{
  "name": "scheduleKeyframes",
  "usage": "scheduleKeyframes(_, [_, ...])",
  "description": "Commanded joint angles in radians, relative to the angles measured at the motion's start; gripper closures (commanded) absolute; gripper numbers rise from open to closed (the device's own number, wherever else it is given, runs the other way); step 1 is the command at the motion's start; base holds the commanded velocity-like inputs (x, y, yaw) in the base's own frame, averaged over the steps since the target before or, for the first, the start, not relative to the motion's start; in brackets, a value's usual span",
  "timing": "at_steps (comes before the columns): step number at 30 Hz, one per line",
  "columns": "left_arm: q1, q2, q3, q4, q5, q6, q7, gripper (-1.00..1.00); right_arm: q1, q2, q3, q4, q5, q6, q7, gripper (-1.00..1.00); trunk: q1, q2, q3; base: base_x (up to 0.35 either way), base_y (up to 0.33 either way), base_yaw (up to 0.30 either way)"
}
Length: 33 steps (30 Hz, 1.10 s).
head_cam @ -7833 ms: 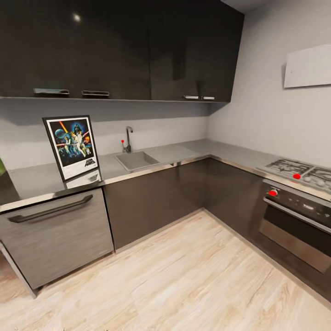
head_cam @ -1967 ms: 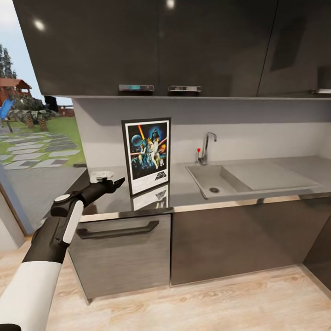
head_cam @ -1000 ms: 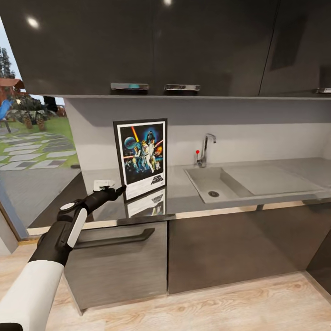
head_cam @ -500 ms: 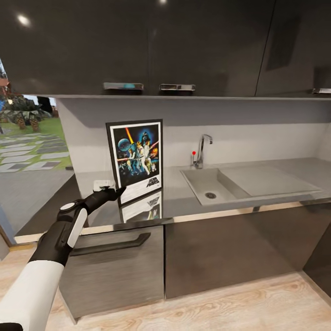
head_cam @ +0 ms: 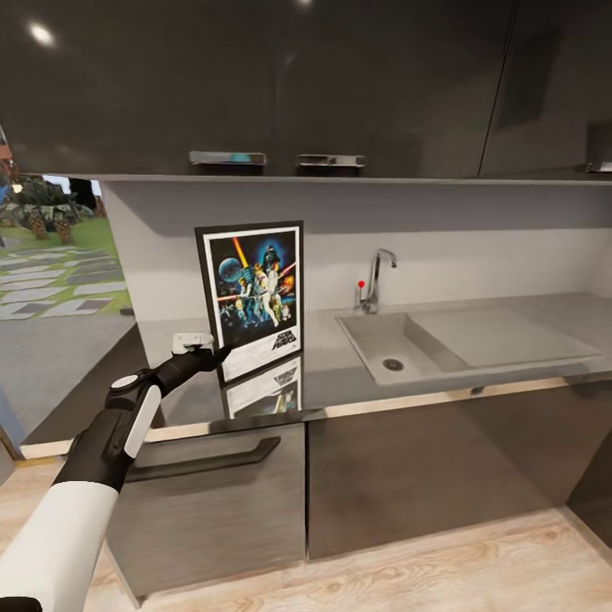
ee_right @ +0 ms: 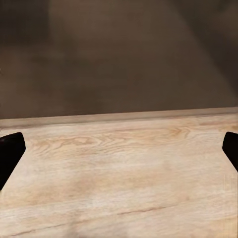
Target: Pick up the poster from the kitchen countertop and hang it on one of the wall nails in the kitchen.
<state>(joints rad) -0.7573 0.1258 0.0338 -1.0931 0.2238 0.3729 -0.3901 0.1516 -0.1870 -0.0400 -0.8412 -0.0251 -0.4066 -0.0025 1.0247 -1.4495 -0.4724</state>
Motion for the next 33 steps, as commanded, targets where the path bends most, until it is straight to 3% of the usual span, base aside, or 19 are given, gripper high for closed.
scheduleKeyframes(1, [0.0, 0.0, 0.001, -0.001, 0.009, 0.009, -0.002, -1.0, 0.0, 0.0, 0.0, -0.001, -0.002, -0.001, 0.0, -1.0, 0.0, 0.0, -0.001, 0.107, 0.073, 0.0])
scheduleKeyframes(33, [0.0, -0.001, -0.002, -0.001, 0.009, 0.013, -0.003, -1.0, 0.0, 0.0, 0.0, 0.001, 0.0, -0.001, -0.001, -1.0, 0.0, 0.0, -0.001, 0.052, 0.006, 0.0])
